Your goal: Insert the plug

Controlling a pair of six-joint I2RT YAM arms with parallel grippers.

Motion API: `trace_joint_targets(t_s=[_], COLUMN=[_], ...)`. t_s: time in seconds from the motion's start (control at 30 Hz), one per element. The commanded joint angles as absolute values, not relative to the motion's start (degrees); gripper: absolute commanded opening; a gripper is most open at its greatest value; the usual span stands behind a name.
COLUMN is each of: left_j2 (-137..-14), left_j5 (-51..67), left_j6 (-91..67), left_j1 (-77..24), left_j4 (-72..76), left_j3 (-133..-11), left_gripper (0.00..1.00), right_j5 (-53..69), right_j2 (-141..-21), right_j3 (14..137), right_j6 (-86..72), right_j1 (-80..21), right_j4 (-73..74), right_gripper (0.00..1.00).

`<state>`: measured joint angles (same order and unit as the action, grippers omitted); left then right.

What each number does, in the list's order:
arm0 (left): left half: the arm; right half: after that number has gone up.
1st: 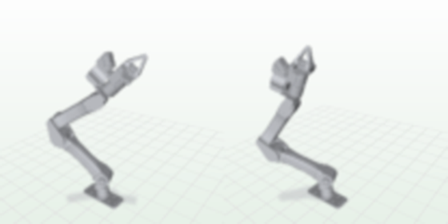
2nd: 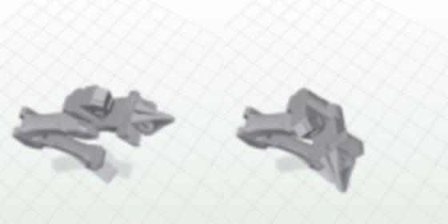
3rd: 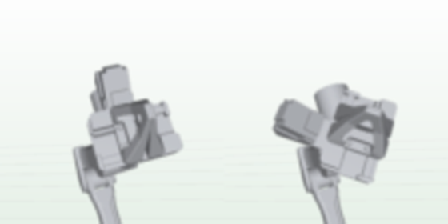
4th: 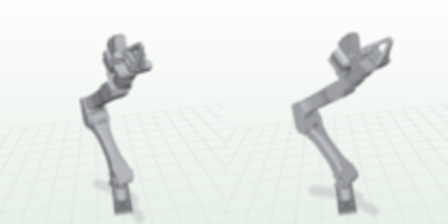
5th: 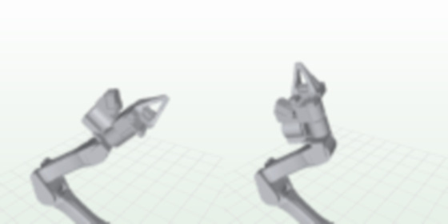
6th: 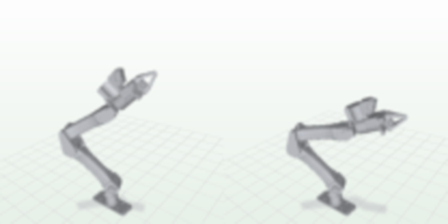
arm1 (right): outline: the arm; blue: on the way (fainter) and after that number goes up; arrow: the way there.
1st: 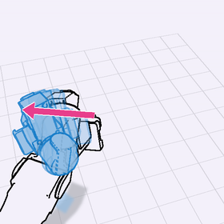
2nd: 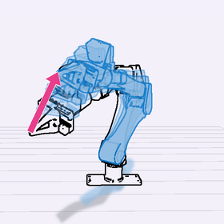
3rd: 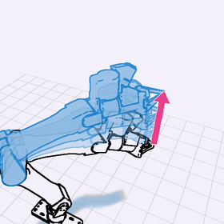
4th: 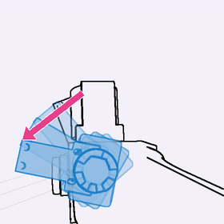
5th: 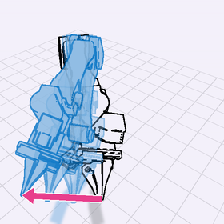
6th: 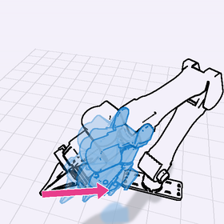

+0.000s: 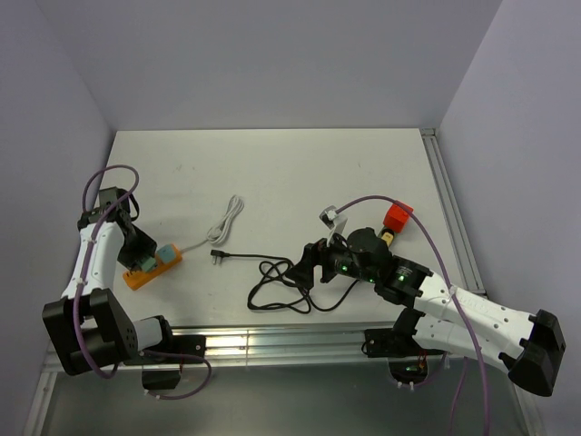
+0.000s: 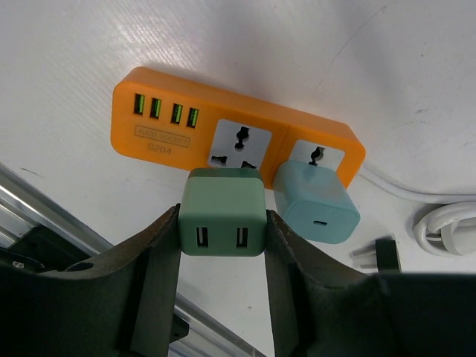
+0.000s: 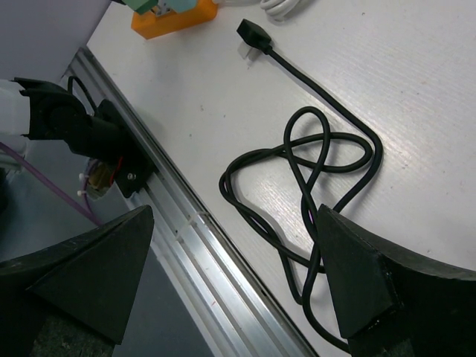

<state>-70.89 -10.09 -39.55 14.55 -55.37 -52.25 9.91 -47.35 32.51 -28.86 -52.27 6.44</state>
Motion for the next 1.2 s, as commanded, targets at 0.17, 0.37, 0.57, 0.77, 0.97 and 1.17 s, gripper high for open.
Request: trace_joint_targets(t_s=[0.17,0.37,0.57,0.77,0.97,1.17], left_j2=[-72.0,-72.6,-73.2,-73.7,-74.2,-75.4], left_j5=[-7.9,-7.7,-9.1,-9.7,-10.0,-8.4], left_j6=[-38.1,-38.2,-39.2,-38.9,-37.8,-36.6], left_j1=[14.9,15.1,15.2,15.2,15.3,15.2], left_j4=[-53.3,-52.6,-53.1,-52.6,-52.6,-51.9], left_j3=[-51.2,-51.3,-51.9,-53.3,-55.0,-54.8], left_gripper=[0.00,0.00,0.00,0.00,0.00,0.00], right_j5=[9.0,9.3,9.2,9.2,9.8,10.0], right_j2=[-45.4,-44.9,-44.6,-44.5,-44.7,-44.9], right_j3=[32.4,32.3,32.3,32.1,32.2,32.3], right_j6=[-28.0,-28.0,-28.0,-28.0,-28.0,-28.0], right_j1=[-52.6,-52.6,-52.6,-52.6,-52.6,-52.3], right_j4=[5.1,5.0,5.2,5.1,4.7,4.8], right_gripper=[0.98,0.98,0.98,0.98,0.98,0.98])
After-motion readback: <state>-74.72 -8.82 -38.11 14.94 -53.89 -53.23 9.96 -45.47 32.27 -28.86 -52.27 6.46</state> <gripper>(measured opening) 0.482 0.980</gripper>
